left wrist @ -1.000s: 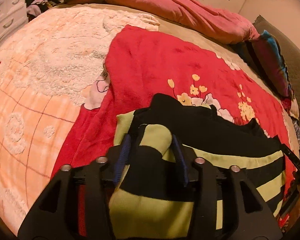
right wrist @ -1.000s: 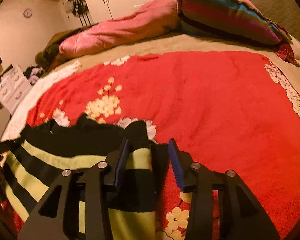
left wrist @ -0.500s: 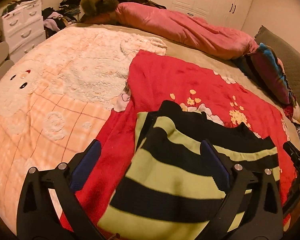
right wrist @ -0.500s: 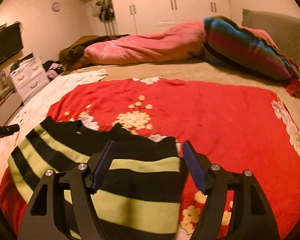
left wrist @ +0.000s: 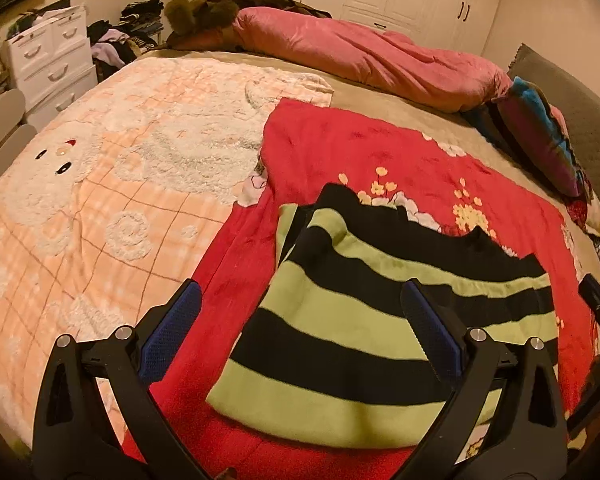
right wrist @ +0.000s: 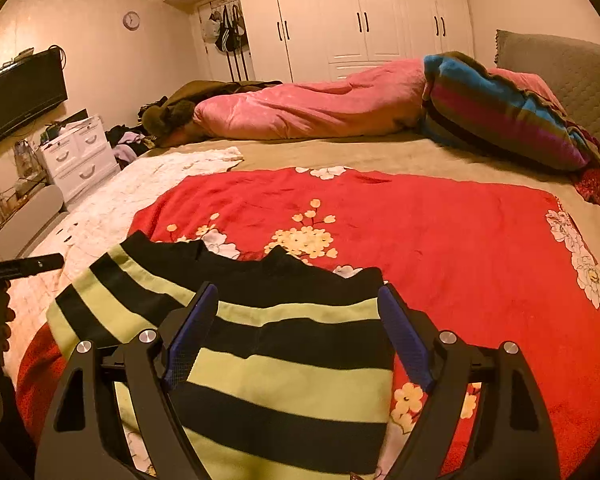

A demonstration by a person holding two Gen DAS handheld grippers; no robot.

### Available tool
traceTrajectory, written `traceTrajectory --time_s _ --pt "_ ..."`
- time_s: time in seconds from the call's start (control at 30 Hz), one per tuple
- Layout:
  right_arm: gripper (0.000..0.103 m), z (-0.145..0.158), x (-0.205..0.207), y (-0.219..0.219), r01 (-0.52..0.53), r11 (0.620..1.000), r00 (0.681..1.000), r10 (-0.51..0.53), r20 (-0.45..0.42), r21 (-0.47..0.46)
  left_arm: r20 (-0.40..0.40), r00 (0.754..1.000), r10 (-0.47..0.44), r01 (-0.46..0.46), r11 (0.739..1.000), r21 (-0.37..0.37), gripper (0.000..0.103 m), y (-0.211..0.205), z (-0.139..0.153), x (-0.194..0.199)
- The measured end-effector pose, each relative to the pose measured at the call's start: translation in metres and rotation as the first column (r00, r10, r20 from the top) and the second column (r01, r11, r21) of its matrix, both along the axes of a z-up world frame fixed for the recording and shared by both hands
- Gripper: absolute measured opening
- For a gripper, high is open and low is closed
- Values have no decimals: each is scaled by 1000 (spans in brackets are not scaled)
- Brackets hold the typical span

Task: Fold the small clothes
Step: 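Pull both tools back from the folded sweater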

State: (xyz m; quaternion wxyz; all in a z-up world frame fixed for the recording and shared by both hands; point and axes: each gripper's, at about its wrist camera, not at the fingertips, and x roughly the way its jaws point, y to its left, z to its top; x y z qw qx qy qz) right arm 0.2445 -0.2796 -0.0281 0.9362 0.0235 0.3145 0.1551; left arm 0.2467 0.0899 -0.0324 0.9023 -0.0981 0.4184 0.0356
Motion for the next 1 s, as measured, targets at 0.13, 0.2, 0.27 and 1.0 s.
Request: traceTrajectory --time_s 0.13,0.2,0.27,1.0 --pt "81 -7 -8 5 -6 1000 999 6 -37 -9 -6 1000 -3 3 1000 13 93 -1 -4 -6" --pt "81 -12 -13 8 -16 1000 998 15 -66 -19 -3 1000 -4 4 1000 24 93 -2 -4 -9" --pt "81 -18 -20 10 -24 999 996 22 -86 -24 -4 1000 -7 7 999 36 93 -3 -6 -12" --pt "82 -89 -29 14 -2 982 907 -78 -413 -191 -165 986 -8 22 996 82 95 11 -82 -28"
